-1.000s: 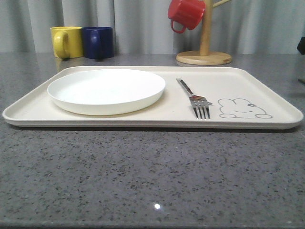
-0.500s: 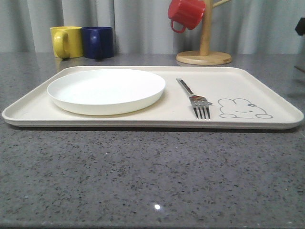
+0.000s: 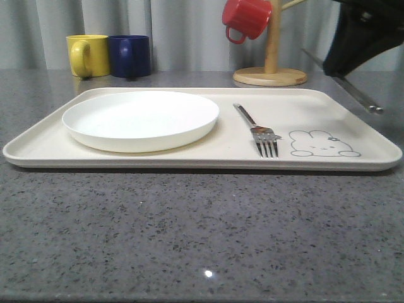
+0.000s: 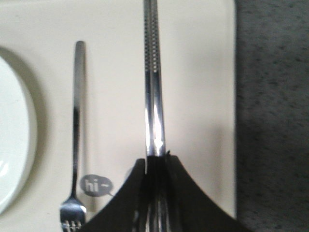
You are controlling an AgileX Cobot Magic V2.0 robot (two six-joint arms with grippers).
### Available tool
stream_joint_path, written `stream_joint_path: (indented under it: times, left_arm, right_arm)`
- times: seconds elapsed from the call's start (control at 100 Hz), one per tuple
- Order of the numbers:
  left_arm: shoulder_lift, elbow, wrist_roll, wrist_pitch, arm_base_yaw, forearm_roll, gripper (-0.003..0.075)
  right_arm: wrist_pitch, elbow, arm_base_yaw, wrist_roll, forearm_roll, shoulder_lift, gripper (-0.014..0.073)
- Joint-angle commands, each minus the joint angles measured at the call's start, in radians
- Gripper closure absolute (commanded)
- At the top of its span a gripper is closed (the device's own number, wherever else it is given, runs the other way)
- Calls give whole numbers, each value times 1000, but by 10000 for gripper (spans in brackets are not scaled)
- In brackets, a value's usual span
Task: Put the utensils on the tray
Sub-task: 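Lower the chopsticks onto the tray beside the fork and release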
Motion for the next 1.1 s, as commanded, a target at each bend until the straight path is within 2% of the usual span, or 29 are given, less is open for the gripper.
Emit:
stream_joint_path:
  times: [0.0,0.22,0.45,1.09]
  left_arm:
    - [6,-29,0,-78,-6,-7,738]
    - [6,-29,0,-78,-6,-7,738]
    - [6,-29,0,-78,-6,-7,738]
    - [6,-29,0,-78,-6,-7,738]
  right_arm:
    - [-70,-64,37,27,5,3,630]
    - [-61,-150,85,42,-11,113,630]
    - [-45,-150,85,149,-108,144,630]
    - [-23,-149,85,158,-86,196,629]
